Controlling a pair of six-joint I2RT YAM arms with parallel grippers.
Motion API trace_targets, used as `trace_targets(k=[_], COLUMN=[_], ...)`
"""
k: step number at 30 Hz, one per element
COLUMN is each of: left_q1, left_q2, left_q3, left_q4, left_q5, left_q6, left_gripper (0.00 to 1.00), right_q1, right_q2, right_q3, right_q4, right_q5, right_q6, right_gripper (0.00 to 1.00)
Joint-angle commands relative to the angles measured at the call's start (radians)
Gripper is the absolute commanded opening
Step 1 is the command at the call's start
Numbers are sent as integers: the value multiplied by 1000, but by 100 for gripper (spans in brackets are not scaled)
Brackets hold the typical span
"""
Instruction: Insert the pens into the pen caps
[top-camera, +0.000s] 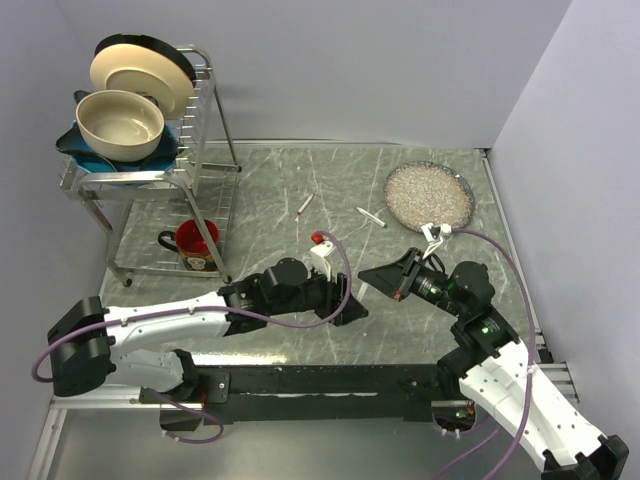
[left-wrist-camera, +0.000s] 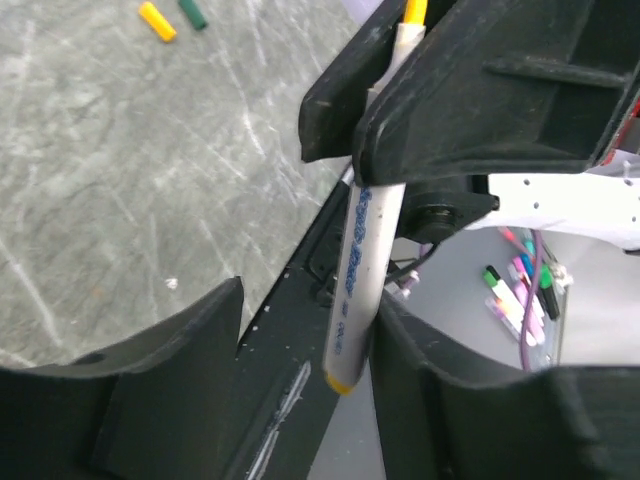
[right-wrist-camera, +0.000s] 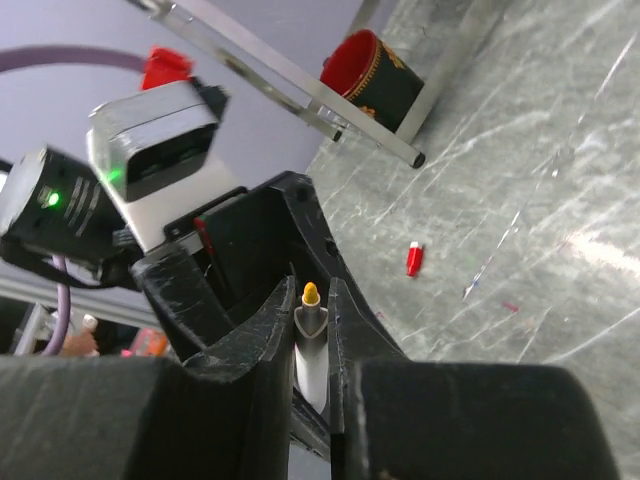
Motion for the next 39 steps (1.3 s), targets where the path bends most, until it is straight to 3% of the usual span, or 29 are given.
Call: trace_targets(k=[1,7,10,11,13,14,17,19,21,24,25,28,33,39], left_q1=[2,31,52,57,63,62,62,62,62,63,63,63,62,57], left_q2=[14,14,4,-1,-19,-27,-80,-136,-207,-330,-360,-456,-579,-541], left_q3=[65,73,68,69,74,77,76,71,63,43,40,33,-31,6], left_q4=[30,47,47,38,-3,-23,-94,-131,-169,-230,-246,-332,-361,-411], left_q5=[56,113,142,145,130,105,38,10,-25,-106,-129,-235,-366,-404], left_q6=[32,35,35,33,41,55,78,96,107,130,142,171,171,147], left_gripper=[51,33,10,1,1,1,1,1,1,1,1,1,1,1], right_q1=[9,18,20,18,20,20,17,17,18,11,6,-42,-195,-270], right_q2=[-9,9,8,8,14,19,54,114,175,271,304,445,716,1020], right_q3=[3,20,35,57,86,122,220,315,360,417,449,489,521,546], right_q4=[52,36,7,-24,-78,-128,-267,-390,-440,-504,-548,-590,-601,-596], right_q5=[-43,-75,-60,-49,4,24,153,292,378,614,755,909,920,913], right_q6=[-32,-65,-86,-97,-131,-143,-178,-203,-229,-287,-295,-336,-393,-398], right_gripper=[0,0,4,22,49,67,92,99,100,100,100,100,99,88])
